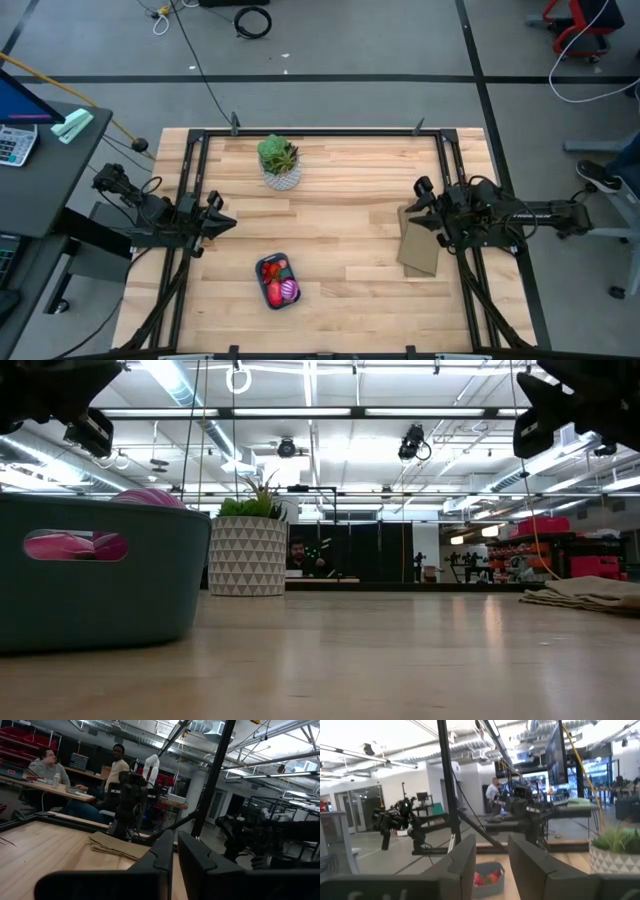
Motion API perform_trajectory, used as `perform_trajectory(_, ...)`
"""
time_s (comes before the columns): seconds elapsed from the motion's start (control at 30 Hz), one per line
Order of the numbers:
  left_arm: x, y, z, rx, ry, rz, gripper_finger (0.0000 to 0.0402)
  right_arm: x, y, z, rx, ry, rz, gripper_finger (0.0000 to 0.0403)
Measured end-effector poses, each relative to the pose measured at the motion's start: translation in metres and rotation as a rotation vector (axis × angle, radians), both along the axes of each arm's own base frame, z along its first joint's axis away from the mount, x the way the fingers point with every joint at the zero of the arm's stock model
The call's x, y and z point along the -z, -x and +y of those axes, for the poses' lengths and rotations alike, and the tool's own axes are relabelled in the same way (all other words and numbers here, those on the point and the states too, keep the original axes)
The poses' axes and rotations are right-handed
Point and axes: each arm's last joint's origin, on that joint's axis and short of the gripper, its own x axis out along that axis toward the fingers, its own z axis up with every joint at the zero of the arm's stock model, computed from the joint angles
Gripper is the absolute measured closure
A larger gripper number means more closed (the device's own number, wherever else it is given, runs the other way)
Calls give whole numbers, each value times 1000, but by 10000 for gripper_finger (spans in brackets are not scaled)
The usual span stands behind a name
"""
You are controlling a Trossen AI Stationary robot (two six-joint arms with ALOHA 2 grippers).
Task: Pick and placing Produce into tupperware
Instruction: Return to Home Position
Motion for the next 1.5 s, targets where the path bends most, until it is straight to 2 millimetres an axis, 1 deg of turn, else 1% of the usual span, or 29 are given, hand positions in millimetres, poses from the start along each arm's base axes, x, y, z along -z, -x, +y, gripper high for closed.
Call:
perform_trajectory(0.17,0,0,0,0,0,0,363,5,0,0,-1,-8,53,280)
perform_trajectory(0.37,0,0,0,0,0,0,363,11,5,0,-17,-79,124,281)
perform_trajectory(0.67,0,0,0,0,0,0,374,14,10,1,-18,-95,140,281)
perform_trajectory(0.9,0,0,0,0,0,0,364,24,8,1,-13,-106,252,280)
perform_trajectory(1.07,0,0,0,0,0,0,362,23,9,1,-12,-108,265,281)
perform_trajectory(1.33,0,0,0,0,0,0,374,22,9,1,-13,-108,265,281)
perform_trajectory(1.5,0,0,0,0,0,0,369,22,9,1,-13,-107,264,281)
